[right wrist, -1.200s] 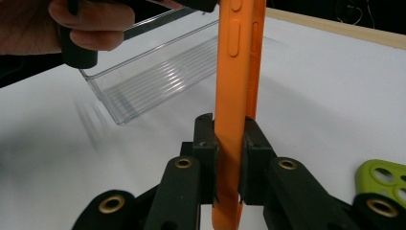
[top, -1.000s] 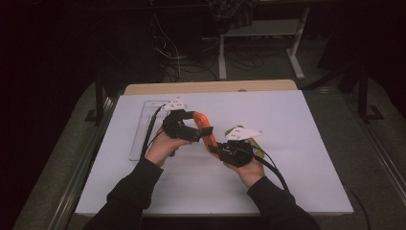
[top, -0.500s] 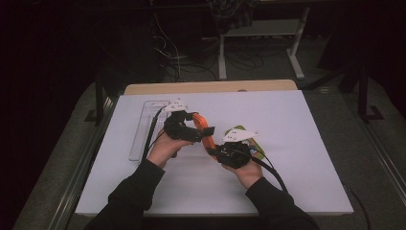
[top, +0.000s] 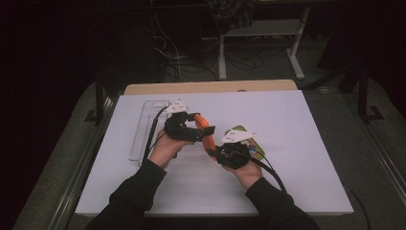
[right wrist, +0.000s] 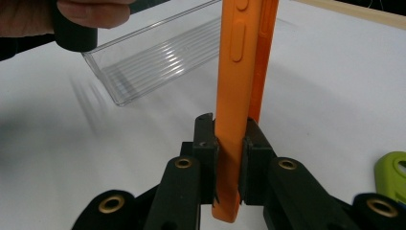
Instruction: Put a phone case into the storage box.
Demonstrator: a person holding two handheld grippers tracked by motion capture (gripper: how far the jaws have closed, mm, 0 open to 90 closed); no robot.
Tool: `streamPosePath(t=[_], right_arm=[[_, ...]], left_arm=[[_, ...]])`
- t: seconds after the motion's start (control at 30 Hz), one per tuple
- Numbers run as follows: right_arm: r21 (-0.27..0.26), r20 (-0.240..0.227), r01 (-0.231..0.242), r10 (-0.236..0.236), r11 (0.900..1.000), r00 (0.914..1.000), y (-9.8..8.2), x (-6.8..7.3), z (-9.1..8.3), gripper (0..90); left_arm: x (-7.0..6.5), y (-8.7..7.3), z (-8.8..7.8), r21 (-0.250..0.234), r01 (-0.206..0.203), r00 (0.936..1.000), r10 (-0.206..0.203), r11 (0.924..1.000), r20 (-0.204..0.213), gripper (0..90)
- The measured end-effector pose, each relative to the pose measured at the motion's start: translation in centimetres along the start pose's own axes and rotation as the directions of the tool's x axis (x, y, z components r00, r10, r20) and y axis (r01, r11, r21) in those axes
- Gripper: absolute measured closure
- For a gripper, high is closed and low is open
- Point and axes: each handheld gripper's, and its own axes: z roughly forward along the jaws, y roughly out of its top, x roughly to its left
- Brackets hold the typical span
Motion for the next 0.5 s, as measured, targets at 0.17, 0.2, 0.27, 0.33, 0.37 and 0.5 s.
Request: streamPosePath(t=[0.17,0.2,0.27,0.33,0.37,0.5], right_arm=[[0.001,0.0,0.003,-0.003,1.0,1.0,0.0,-0.3,-0.2,77.9],[0.003,0.002,0.006,-0.006,1.0,1.0,0.0,-0.4,-0.3,77.5],[-0.005,0.005,0.006,-0.006,1.0,1.0,0.0,-0.6,-0.4,71.8],[-0.001,0.018,0.006,-0.006,1.0,0.9998,0.1,-0.7,-0.6,60.0],[0.001,0.028,0.013,-0.013,1.0,0.9995,0.0,-0.7,-0.8,54.6],[0.025,0.063,0.049,-0.051,0.998,0.9967,-0.3,-1.4,-2.2,37.0]], left_arm=[[-0.2,0.3,0.3,0.002,-0.003,1.0,0.003,1.0,-0.001,15.4],[-0.2,0.3,0.3,-0.001,-0.004,1.0,0.004,1.0,0.001,15.5],[-0.3,0.4,0.4,0.013,-0.017,0.9998,0.017,0.9998,0.0,15.6],[-0.3,0.4,0.5,0.01,-0.017,0.9999,0.017,0.9998,-0.004,15.6],[-0.3,0.4,0.5,0.011,-0.023,0.9997,0.023,0.9997,-0.009,15.6],[0.0,0.8,0.3,0.022,-0.032,0.9992,0.033,0.9992,-0.021,15.5]])
